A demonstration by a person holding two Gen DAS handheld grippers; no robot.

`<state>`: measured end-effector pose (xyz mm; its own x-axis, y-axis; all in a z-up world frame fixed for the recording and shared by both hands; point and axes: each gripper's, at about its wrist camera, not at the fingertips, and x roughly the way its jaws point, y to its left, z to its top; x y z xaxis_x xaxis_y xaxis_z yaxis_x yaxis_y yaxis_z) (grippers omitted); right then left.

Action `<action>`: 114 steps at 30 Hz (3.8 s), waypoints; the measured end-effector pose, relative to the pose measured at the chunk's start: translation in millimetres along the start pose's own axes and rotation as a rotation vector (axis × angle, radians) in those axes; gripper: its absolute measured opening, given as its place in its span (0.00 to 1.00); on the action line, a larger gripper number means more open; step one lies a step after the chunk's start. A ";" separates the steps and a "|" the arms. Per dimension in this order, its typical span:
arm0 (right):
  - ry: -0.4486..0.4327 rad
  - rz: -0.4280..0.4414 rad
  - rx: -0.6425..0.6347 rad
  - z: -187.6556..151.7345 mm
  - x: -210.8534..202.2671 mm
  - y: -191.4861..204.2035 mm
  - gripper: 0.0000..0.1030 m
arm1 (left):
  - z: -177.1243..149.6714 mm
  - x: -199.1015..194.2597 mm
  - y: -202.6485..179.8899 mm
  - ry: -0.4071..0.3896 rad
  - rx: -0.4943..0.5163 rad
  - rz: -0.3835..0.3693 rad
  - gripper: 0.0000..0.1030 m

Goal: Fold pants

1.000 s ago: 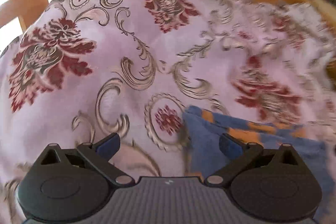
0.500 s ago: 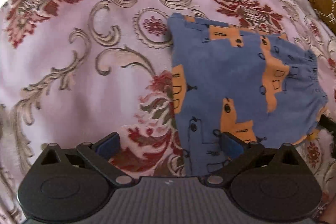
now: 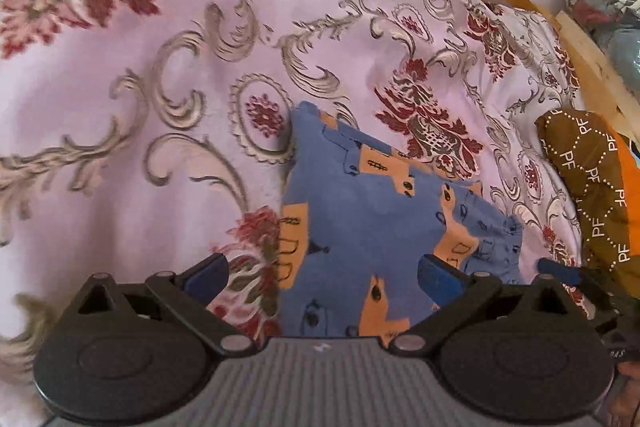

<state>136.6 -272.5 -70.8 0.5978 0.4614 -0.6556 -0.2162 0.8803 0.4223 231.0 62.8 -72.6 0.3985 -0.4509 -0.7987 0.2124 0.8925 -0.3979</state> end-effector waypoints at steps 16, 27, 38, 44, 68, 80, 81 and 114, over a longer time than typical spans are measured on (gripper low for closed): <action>-0.013 0.152 0.078 -0.1 27.8 -13.7 0.95 | -2.1 28.0 3.1 0.081 0.007 -0.009 1.00; -0.032 0.156 0.180 -1.8 24.6 -26.3 0.72 | -1.2 26.2 7.3 0.082 -0.013 -0.028 1.00; -0.085 0.088 0.154 -4.1 16.3 -15.1 0.27 | -0.6 19.1 9.5 0.084 -0.023 -0.108 0.40; -0.195 0.019 0.033 15.2 -4.9 2.9 0.24 | 10.3 -2.3 -17.5 -0.054 0.097 -0.079 0.13; -0.318 -0.268 -0.090 37.3 -21.8 14.8 0.96 | 26.4 -4.5 -39.6 -0.245 0.107 0.113 0.98; -0.416 -0.337 -0.157 -0.1 -88.3 78.0 0.99 | -13.4 -75.6 -74.0 -0.347 0.171 0.229 1.00; -0.420 -0.347 -0.157 -5.2 -92.8 82.2 0.99 | -19.5 -81.1 -76.7 -0.352 0.168 0.240 1.00; -0.404 -0.385 -0.159 -72.6 -117.2 110.3 0.99 | -115.7 -109.2 -103.7 -0.320 0.258 0.338 1.00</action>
<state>-13.3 -221.5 7.2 0.8967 0.0536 -0.4394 -0.0200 0.9965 0.0808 62.2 20.8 3.7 0.7265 -0.1557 -0.6693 0.2214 0.9751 0.0135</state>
